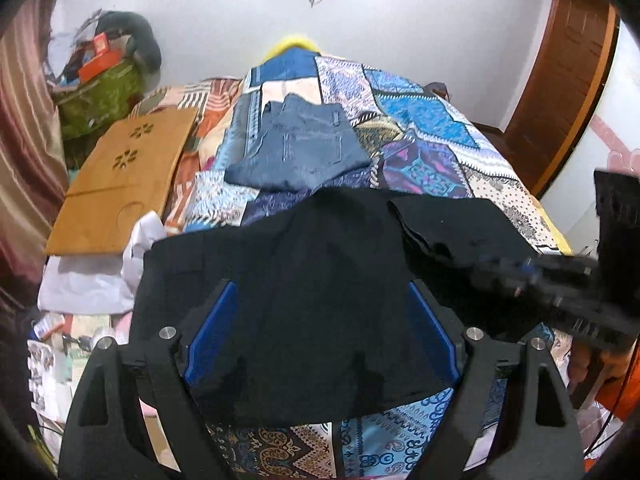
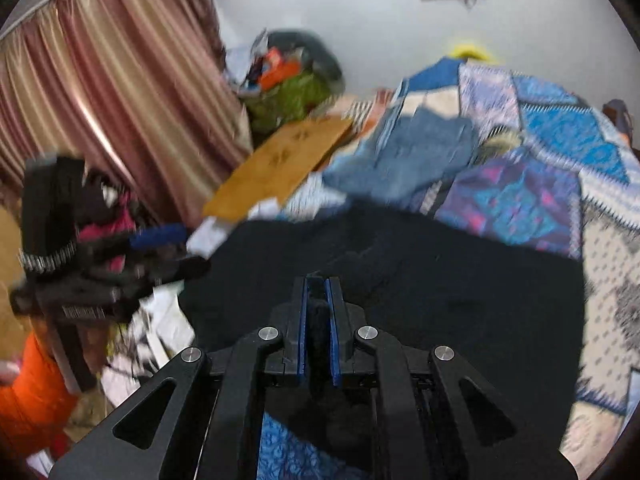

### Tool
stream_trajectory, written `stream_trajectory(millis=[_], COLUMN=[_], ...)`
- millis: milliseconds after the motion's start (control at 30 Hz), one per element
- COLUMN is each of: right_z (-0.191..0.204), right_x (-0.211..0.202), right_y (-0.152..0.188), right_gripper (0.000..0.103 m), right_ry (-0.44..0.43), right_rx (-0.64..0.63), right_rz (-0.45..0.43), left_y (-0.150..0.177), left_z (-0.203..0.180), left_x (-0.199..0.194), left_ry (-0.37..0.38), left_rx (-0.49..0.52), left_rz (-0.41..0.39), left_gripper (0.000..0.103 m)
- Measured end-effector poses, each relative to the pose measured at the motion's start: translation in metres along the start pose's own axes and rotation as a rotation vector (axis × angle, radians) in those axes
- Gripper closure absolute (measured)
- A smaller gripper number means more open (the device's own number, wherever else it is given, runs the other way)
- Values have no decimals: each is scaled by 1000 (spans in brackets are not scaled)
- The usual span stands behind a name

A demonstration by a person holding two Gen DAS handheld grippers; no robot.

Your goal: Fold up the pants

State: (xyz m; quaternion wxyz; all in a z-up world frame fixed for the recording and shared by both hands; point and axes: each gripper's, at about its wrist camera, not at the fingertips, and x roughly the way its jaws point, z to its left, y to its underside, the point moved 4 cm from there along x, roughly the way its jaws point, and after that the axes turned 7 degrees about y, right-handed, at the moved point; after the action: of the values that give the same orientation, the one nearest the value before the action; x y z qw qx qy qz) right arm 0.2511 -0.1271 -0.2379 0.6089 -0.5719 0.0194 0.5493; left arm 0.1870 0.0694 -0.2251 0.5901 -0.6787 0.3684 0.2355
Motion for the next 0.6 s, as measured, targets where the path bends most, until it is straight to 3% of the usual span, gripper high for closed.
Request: stream_trajectory(millis=[267, 400, 500, 600], right_z=[2, 3, -4, -26], right_x=[23, 17, -4, -32], right_y=[31, 31, 19, 2], right_gripper=[89, 66, 66, 66], right_ry=[-2, -21, -18, 46], right_rx=[-13, -31, -37, -48], right_rz=[124, 182, 137, 52], left_y=[4, -6, -18, -30], left_z=[-11, -24, -40, -58], left_x=[13, 18, 24, 32], left_ry=[5, 17, 29, 59], left_rx=[21, 46, 76, 105], left_rz=[33, 29, 22, 17], left_gripper=[18, 18, 18, 18])
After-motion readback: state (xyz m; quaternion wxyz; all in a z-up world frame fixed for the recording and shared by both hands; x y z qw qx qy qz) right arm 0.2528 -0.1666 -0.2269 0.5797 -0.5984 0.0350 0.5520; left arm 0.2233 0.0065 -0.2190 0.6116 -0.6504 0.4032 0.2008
